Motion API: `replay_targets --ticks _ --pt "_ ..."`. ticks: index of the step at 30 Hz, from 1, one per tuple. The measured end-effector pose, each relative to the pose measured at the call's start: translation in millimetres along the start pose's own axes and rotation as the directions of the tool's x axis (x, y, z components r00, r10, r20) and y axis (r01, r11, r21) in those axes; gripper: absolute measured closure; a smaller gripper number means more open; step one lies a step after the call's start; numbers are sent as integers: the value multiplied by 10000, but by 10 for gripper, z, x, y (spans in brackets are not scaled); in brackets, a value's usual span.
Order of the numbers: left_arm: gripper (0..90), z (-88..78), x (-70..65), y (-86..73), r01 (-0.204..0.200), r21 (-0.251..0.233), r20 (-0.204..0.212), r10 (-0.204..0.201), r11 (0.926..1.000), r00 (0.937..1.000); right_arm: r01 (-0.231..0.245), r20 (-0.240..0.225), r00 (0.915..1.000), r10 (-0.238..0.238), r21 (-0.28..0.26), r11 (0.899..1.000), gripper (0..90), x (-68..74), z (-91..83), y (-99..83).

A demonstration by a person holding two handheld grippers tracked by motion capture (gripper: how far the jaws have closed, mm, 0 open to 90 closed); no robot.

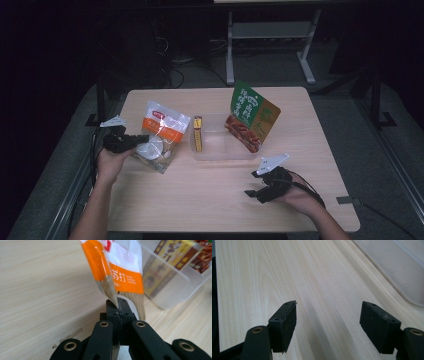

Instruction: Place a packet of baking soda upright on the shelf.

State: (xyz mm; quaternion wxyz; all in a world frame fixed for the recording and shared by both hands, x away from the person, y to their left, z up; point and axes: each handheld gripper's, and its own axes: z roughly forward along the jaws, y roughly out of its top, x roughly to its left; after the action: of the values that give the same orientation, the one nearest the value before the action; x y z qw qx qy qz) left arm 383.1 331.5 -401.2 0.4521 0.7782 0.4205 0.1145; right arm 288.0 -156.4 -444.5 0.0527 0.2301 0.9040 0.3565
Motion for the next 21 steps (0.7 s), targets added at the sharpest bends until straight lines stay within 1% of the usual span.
replay_targets --ticks 3,4,5,8,13,14,15,16,19,21 --pt "899 -112 -54 38 -145 -169 32 146 9998 9999 -5 17 10000 5 -89 10000 291 -12 -20 -12" --pt "899 -148 -73 53 -266 -206 -32 266 9994 9996 -38 26 10000 39 -113 9999 291 -16 -30 -15" --pt "899 -180 -94 62 -308 -311 -74 305 9990 9995 -58 41 10000 58 -157 9999 291 -21 -38 -18" --pt "899 -280 -137 83 -437 -388 -235 428 9983 9988 -144 51 9999 145 -233 9996 291 -29 -50 -18" --pt "900 -465 -201 97 -453 -739 -280 434 9962 9987 -59 40 10000 61 -265 9996 291 -24 -46 -16" --pt "900 -504 -216 102 -502 -770 -269 483 9958 9985 -67 36 10000 68 -270 9996 291 -23 -47 -17" --pt "900 -538 -236 107 -459 -864 -247 439 9952 9987 -80 38 10000 81 -264 9996 292 -22 -48 -19" --pt "900 -579 -251 112 -558 -894 -280 535 9944 9982 -61 46 10000 62 -263 9996 291 -24 -49 -21" --pt "900 -683 -314 114 -588 -1124 -167 573 9919 9982 -61 46 10000 63 -317 9995 292 -25 -53 -20" --pt "900 -748 -358 112 -652 -1188 -38 652 9908 9979 -112 -1 9999 112 -346 9993 292 -16 -54 -12"
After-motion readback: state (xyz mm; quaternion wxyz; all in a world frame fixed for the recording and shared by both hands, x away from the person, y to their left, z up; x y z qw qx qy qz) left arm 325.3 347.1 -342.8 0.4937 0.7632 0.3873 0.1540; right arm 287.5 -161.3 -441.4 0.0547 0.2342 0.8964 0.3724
